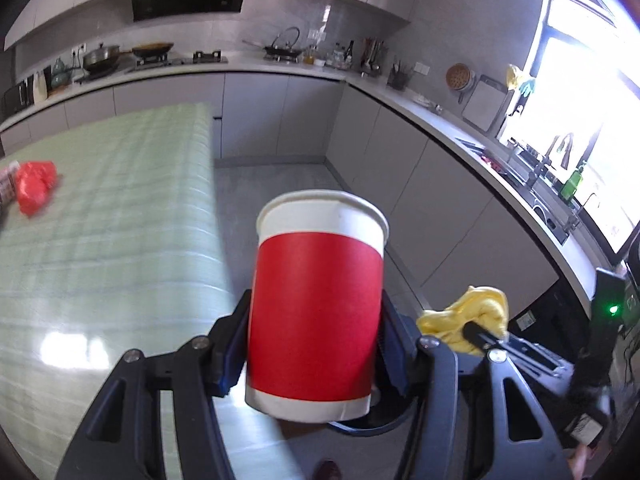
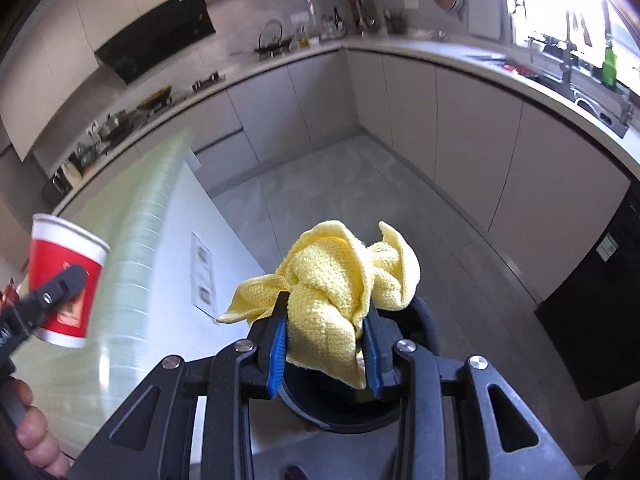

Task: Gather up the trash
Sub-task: 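Carry red cup and yellow cloth over the bucket and open both tools to drop them, then move both tools back to the table toward the white tissue and steel wool, then close the right tool on the steel wool scrubber and lift it, then grasp the white milk carton with the left tool and lift it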

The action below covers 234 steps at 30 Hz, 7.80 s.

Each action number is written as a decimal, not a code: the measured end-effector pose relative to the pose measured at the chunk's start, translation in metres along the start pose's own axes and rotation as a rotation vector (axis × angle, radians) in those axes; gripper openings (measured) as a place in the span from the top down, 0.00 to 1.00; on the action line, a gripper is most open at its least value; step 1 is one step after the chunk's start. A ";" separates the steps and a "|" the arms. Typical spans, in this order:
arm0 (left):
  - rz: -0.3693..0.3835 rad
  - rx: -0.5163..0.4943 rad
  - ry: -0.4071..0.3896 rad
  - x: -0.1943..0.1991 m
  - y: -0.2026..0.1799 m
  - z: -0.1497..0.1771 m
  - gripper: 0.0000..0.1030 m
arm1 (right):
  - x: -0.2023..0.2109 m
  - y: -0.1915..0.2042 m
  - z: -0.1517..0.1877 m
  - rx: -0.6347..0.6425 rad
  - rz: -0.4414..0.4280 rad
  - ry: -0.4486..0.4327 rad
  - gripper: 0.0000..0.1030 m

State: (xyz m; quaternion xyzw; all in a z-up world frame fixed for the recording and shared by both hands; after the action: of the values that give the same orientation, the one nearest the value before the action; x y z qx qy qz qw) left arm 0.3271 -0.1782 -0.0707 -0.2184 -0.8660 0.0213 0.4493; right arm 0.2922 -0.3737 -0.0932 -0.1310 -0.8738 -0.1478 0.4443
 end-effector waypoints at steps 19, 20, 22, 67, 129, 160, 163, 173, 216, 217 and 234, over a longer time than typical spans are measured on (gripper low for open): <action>-0.124 0.123 0.105 -0.072 -0.042 0.057 0.43 | -0.113 -0.066 0.014 0.182 -0.064 0.208 0.61; -0.129 0.130 0.109 -0.074 -0.041 0.060 0.43 | -0.116 -0.066 0.014 0.187 -0.059 0.211 0.57; -0.136 0.137 0.119 -0.080 -0.043 0.061 0.43 | -0.119 -0.064 0.014 0.202 -0.063 0.208 0.51; -0.162 0.109 -0.008 0.050 0.003 0.005 0.20 | 0.020 0.035 -0.036 0.165 -0.068 -0.072 0.36; -0.408 0.330 -0.021 0.123 0.521 -0.045 0.20 | -0.090 0.595 0.016 0.421 -0.265 0.018 0.28; -0.395 0.308 0.002 0.115 0.546 -0.043 0.20 | -0.156 0.665 0.046 0.500 -0.337 0.124 0.59; -0.387 0.294 0.004 0.113 0.537 -0.042 0.20 | -0.151 0.655 0.046 0.487 -0.327 0.117 0.60; -0.368 0.227 0.011 0.101 0.512 -0.042 0.20 | -0.142 0.622 0.045 0.437 -0.291 0.115 0.58; -0.336 0.104 -0.025 0.073 0.496 -0.101 0.20 | -0.107 0.601 -0.034 0.261 -0.057 -0.123 0.63; -0.336 0.099 -0.023 0.071 0.497 -0.101 0.20 | -0.108 0.601 -0.035 0.253 -0.050 -0.129 0.63; -0.299 -0.023 0.068 0.029 0.494 -0.109 0.21 | -0.120 0.589 -0.041 0.219 -0.016 -0.131 0.63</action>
State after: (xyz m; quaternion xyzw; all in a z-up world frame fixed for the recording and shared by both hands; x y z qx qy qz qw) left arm 0.5762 0.2622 -0.0988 -0.0929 -0.8734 -0.0631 0.4739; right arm 0.6030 0.1428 -0.0841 -0.0841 -0.9129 -0.0459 0.3969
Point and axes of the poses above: each gripper's, at about its wrist camera, not at the fingertips, and x roughly against the way its jaws point, y to its left, z to its underside, the point moved 6 cm from there along -x, roughly the way its jaws point, and after that the axes turned 6 degrees about y, right-handed, at the moved point
